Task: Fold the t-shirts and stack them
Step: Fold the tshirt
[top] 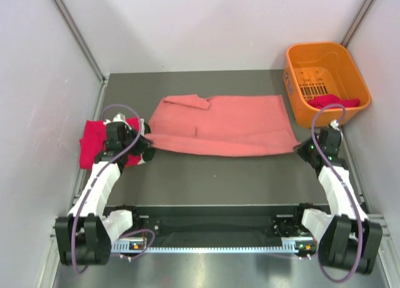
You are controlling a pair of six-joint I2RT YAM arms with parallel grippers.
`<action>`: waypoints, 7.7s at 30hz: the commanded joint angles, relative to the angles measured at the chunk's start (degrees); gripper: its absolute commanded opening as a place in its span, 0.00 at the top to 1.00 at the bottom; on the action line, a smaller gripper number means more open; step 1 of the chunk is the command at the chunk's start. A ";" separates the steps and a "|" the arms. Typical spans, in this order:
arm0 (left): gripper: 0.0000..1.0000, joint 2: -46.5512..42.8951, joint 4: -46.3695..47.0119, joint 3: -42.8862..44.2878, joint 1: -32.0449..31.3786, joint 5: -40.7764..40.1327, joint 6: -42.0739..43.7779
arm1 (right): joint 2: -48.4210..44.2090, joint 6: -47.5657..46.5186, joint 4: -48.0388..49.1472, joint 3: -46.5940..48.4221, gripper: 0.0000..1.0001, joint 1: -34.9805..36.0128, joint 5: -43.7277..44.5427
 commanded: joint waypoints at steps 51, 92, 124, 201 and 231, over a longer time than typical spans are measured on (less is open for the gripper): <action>0.01 48.20 1.07 53.11 -7.38 -1.83 10.58 | 33.43 -24.00 -7.26 40.64 0.44 24.08 21.41; 1.00 62.74 -4.47 63.17 -10.73 2.30 20.35 | 41.27 -23.74 -7.52 46.54 0.43 24.08 16.76; 1.00 50.61 9.33 46.55 0.43 -4.38 9.01 | 64.47 -22.86 -13.15 70.71 0.44 20.21 18.95; 0.46 79.27 -5.44 81.37 -4.75 4.14 8.75 | 63.07 -17.15 -4.45 64.30 1.00 15.46 31.17; 0.39 67.05 22.42 58.42 0.35 18.81 -5.85 | 63.33 -17.76 -4.53 64.47 1.00 15.73 27.75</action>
